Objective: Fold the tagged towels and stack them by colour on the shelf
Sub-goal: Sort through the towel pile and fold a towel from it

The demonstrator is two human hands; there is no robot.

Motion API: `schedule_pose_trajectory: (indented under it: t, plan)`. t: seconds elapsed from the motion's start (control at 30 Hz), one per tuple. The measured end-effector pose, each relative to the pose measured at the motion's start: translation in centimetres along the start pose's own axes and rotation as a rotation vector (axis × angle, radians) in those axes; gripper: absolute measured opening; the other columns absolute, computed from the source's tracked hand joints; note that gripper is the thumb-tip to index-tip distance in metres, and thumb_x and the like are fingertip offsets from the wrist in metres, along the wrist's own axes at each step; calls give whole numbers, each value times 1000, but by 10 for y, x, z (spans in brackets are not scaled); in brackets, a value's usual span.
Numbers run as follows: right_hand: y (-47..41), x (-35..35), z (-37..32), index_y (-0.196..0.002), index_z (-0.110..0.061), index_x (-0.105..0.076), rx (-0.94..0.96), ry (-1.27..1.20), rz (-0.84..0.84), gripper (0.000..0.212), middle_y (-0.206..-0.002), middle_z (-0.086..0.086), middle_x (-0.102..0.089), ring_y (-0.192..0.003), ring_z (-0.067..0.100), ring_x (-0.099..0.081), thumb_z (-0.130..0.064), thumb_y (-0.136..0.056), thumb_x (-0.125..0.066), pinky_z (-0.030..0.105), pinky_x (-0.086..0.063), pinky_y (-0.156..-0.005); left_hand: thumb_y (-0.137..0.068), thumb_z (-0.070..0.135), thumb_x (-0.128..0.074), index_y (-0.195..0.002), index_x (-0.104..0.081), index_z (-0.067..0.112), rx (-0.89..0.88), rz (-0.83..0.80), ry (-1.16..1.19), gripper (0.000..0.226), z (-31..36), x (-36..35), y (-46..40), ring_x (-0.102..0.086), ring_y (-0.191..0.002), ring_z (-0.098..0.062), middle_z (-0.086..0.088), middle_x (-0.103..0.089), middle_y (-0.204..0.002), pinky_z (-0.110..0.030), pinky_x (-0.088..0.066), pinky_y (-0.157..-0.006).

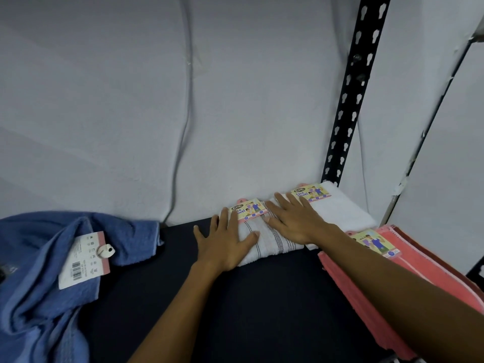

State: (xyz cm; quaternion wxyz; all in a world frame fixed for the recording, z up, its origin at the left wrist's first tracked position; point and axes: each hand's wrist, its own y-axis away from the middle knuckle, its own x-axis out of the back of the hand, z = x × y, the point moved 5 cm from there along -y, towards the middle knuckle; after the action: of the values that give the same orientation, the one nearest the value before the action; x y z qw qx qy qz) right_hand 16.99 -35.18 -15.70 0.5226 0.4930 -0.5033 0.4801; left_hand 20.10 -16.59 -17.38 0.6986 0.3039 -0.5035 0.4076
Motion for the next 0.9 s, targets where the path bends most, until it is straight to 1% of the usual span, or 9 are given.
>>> schedule_pose_trajectory:
  t: [0.17,0.37,0.47,0.53,0.57,0.63,0.7,0.73,0.9]
  plan:
    - [-2,-3,1,-157,-29,-1,3,6,-29,65,-165,2,9,-151,26,10,-59,-101,-12,48,6,-119,-90,75,-21,-157,4,27,-3,1,-3,86,-2,-1,-1,8,-151,-19,4,13,-164,-65,8,-114]
    - [-3,-5,1,-156,-28,0,10,18,-31,65,-165,2,9,-151,27,10,-59,-100,-11,50,6,-119,-91,75,-20,-157,3,27,-6,19,-9,85,-2,-2,-1,7,-151,-18,5,12,-165,-64,8,-115]
    - [0,-3,1,-157,-27,0,11,3,-29,65,-164,4,15,-151,27,11,-58,-101,-12,50,6,-119,-91,75,-20,-157,3,28,-6,23,-10,84,-3,-2,0,6,-152,-18,5,11,-165,-63,7,-115]
    - [2,-2,-1,-157,-25,-6,25,-23,16,65,-162,8,22,-151,27,9,-57,-101,-15,51,3,-120,-91,76,-20,-157,4,28,-4,20,-10,85,-3,-3,0,7,-152,-18,4,12,-164,-63,7,-115]
    - [3,0,-1,-156,-22,-11,35,-31,55,65,-162,8,22,-151,27,5,-56,-102,-17,52,0,-120,-90,76,-19,-157,5,28,-2,18,-9,85,-3,-3,0,7,-152,-18,4,13,-164,-63,8,-115]
    - [4,3,-3,-154,-15,-22,48,-13,109,64,-164,5,10,-150,27,-5,-53,-102,-19,52,-7,-120,-90,76,-19,-157,6,28,5,13,-5,86,-4,-3,0,7,-152,-18,3,15,-164,-62,8,-115]
    - [5,3,-5,-153,-11,-23,54,19,82,64,-165,3,-3,-150,27,-7,-51,-103,-17,53,-7,-119,-90,76,-19,-157,7,26,12,8,2,87,-4,-3,0,7,-152,-18,1,15,-164,-62,9,-115]
    - [6,3,-5,-154,-11,-21,52,24,52,64,-165,3,-5,-150,27,-5,-50,-103,-15,53,-5,-119,-91,76,-19,-157,7,25,12,8,4,87,-3,-3,1,7,-152,-18,1,15,-164,-61,8,-115]
    - [6,9,-6,-156,-10,-9,15,10,-89,69,-165,6,3,-151,27,7,-54,-103,-13,53,2,-119,-94,71,-15,-157,8,18,16,-42,59,85,-1,4,3,7,-152,-17,-2,14,-164,-60,10,-115]
